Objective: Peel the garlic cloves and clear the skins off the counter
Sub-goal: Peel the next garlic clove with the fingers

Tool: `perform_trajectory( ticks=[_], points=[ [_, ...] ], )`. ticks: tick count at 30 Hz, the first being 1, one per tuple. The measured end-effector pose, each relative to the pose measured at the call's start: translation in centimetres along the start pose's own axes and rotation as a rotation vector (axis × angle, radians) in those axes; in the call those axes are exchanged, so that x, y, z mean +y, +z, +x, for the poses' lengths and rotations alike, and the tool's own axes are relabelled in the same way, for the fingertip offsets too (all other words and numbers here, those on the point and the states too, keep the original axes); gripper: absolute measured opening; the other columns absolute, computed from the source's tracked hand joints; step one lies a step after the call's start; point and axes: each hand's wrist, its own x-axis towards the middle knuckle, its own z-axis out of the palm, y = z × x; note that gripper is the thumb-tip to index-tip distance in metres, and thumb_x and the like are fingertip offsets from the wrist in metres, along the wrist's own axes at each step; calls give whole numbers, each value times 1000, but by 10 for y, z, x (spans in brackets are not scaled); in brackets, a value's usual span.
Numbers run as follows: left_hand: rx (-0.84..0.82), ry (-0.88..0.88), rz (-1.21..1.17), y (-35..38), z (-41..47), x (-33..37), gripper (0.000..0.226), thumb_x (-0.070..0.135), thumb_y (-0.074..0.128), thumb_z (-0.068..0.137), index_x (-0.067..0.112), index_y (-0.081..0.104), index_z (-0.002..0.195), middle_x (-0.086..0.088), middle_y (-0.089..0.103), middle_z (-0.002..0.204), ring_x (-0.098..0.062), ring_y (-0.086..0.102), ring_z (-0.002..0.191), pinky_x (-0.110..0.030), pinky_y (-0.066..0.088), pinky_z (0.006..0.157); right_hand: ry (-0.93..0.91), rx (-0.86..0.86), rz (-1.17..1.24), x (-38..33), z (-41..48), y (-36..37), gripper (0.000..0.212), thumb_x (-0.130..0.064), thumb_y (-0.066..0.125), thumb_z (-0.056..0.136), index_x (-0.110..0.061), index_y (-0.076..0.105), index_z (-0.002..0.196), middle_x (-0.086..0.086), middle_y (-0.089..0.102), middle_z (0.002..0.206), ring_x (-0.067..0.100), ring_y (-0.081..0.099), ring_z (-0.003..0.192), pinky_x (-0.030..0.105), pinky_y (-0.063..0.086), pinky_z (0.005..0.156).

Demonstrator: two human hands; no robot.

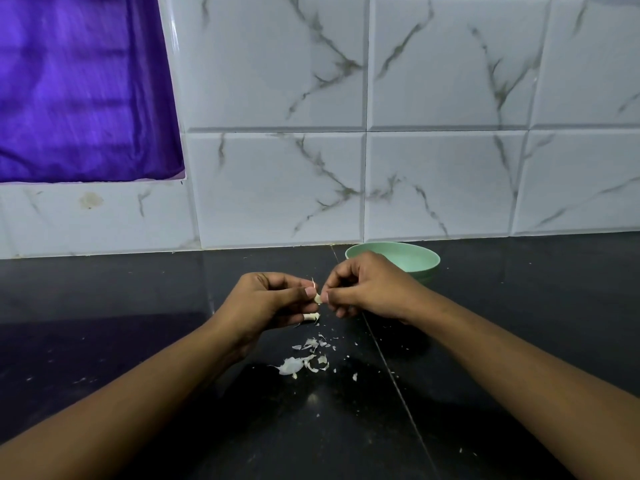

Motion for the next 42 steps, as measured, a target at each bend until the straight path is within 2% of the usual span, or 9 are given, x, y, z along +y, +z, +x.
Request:
perform_trajectory(
  ticks=[7,15,19,26,31,37,42],
  points=[
    [15,71,21,0,-1,2,7,-2,67,79,5,69,80,-7,72,67,-12,70,62,-17,54,55,152,-39,267,-1,-2,5,12,-7,62,89,-6,62,77,2,59,60,7,56,50,23,55,53],
    [-4,131,40,2,-4,1,10,-5,65,80,4,69,79,-8,72,67,-12,69,61,-22,56,62,291,-55,405,-2,-2,7,13,-5,55,92,-4,59,79,3,51,60,5,48,45,28,57,54],
    [11,131,36,1,-3,1,10,-5,65,80,5,69,80,-8,72,68,-13,70,64,-23,56,62,263,-71,370,-4,-2,8,14,-7,56,93,-6,60,79,2,52,62,5,50,48,26,56,53],
    [56,112,44,-1,-1,1,9,-3,66,81,5,69,80,-5,72,67,-11,70,62,-20,56,58,184,-44,275,-7,-4,-1,9,-9,62,88,-8,66,80,2,65,65,8,62,56,26,55,57],
    [41,109,72,0,-3,2,7,-3,66,81,4,69,81,-5,72,66,-10,70,61,-18,53,52,156,-37,174,-7,-6,1,12,-4,62,88,-8,66,77,1,65,64,7,62,56,23,54,57],
    [15,107,142,1,-4,1,9,-2,67,81,6,70,78,-7,71,66,-11,69,61,-18,53,54,145,-56,87,-6,-6,0,12,-2,59,85,-5,67,76,2,65,62,9,62,53,26,54,60],
    [-27,177,230,1,-6,2,12,-4,69,79,6,72,74,-10,71,65,-13,68,60,-19,55,56,131,-42,-7,-8,-7,2,10,-2,64,81,-6,68,73,4,65,60,9,60,49,20,49,52]
  ],
)
